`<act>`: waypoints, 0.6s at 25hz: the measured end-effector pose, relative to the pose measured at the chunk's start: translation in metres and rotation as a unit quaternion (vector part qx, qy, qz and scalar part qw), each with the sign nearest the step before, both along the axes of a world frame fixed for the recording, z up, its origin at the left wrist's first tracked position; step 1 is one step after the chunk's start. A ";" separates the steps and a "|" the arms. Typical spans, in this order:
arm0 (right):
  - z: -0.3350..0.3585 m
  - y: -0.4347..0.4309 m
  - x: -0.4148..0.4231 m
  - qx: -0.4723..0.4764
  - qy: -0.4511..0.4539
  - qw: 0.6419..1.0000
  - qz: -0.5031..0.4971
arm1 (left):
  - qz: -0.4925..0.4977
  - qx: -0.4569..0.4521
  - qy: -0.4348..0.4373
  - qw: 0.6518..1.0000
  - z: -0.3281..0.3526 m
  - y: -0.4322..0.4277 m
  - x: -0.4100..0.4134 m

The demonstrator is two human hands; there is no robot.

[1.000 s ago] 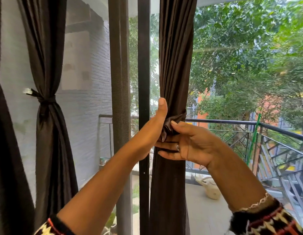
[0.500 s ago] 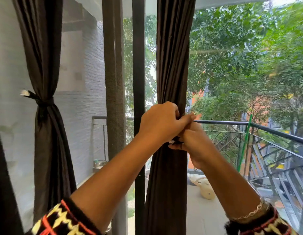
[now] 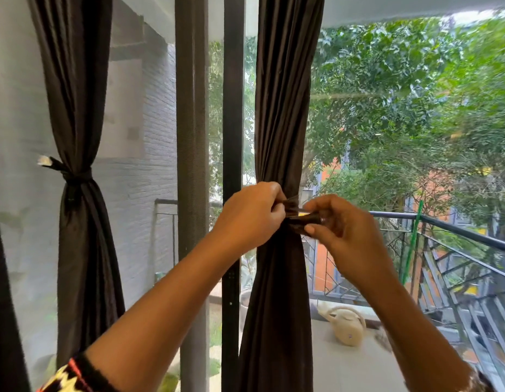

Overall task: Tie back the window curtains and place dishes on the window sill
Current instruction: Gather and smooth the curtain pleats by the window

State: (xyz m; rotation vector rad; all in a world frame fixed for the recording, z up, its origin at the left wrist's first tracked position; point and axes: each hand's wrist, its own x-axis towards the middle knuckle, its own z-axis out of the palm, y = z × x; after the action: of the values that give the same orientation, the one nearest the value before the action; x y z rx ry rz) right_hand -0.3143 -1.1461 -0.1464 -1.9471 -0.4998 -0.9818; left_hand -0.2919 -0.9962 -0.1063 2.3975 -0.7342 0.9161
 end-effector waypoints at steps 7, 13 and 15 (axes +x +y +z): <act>0.034 0.013 0.012 -0.133 -0.225 0.964 -0.048 | -0.035 -0.068 -0.082 0.994 -0.013 0.007 0.001; 0.046 0.028 0.036 -0.160 -0.273 0.948 -0.024 | -0.138 -0.296 0.042 0.944 -0.021 0.011 0.003; 0.038 0.030 0.040 -0.175 -0.292 0.939 -0.043 | -0.173 -0.335 0.068 0.924 -0.023 0.013 0.003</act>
State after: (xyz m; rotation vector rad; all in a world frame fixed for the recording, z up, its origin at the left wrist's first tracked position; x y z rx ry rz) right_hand -0.2741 -1.1165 -0.1081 -1.9730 -0.9853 -1.6317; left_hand -0.2888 -0.9836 -0.1289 1.6436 -0.6320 0.6959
